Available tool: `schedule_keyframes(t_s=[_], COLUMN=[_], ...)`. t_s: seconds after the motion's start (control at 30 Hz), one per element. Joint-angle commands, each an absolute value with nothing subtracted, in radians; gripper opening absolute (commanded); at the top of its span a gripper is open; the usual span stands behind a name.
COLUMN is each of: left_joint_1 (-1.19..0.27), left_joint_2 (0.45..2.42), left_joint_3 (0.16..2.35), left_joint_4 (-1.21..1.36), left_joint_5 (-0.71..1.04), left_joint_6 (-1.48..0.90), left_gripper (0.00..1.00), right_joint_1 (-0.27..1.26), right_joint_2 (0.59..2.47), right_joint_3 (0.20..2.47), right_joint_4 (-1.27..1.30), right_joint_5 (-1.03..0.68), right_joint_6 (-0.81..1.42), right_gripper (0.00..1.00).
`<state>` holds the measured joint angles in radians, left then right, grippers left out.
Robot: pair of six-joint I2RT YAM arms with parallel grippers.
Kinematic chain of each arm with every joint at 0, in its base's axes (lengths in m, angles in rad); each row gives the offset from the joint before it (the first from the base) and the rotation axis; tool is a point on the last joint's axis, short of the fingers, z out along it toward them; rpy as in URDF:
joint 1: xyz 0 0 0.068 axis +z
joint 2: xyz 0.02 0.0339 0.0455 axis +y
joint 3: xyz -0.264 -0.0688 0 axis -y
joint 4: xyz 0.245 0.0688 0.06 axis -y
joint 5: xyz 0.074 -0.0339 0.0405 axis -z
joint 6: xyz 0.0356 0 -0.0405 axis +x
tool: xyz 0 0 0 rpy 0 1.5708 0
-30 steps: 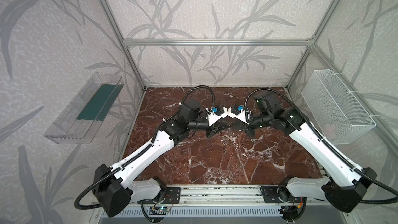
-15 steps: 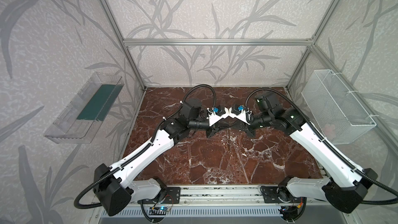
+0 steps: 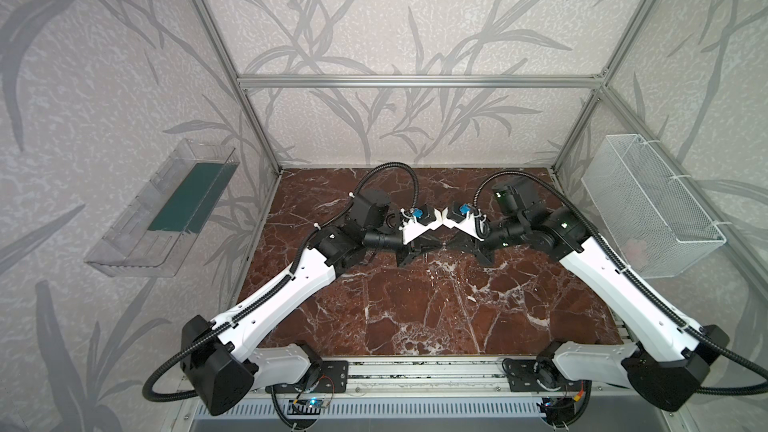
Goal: Put the keys on the keyring
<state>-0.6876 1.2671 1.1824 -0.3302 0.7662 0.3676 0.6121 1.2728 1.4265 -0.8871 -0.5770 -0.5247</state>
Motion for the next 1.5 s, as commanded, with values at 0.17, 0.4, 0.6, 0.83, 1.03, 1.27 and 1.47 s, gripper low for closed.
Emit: schedule_keyframes(t_s=[0.17, 0.4, 0.6, 0.83, 1.03, 1.27, 1.47], left_joint_1=[-0.721, -0.733, -0.743, -0.743, -0.742, -0.744, -0.742], left_joint_2=[1.321, 1.342, 1.351, 1.292, 1.257, 1.242, 1.214], left_joint_3=[1.225, 1.241, 1.237, 1.108, 1.071, 1.058, 1.029], left_joint_4=[-0.431, -0.458, -0.447, -0.195, -0.151, -0.153, -0.13], left_joint_5=[0.732, 0.721, 0.701, 0.629, 0.623, 0.643, 0.642], left_joint_6=[0.423, 0.433, 0.428, 0.328, 0.311, 0.314, 0.305], left_gripper=[0.17, 0.18, 0.19, 0.17, 0.14, 0.14, 0.14], right_joint_1=[0.621, 0.622, 0.621, 0.622, 0.62, 0.615, 0.599], right_joint_2=[1.256, 1.249, 1.232, 1.19, 1.173, 1.164, 1.158], right_joint_3=[1.436, 1.43, 1.412, 1.344, 1.313, 1.299, 1.278], right_joint_4=[-0.839, -0.832, -0.808, -0.735, -0.704, -0.677, -0.647], right_joint_5=[-0.628, -0.623, -0.632, -0.627, -0.606, -0.608, -0.629], right_joint_6=[-0.54, -0.54, -0.535, -0.519, -0.514, -0.51, -0.502], right_gripper=[0.0, 0.0, 0.0, 0.0, 0.0, 0.0, 0.0])
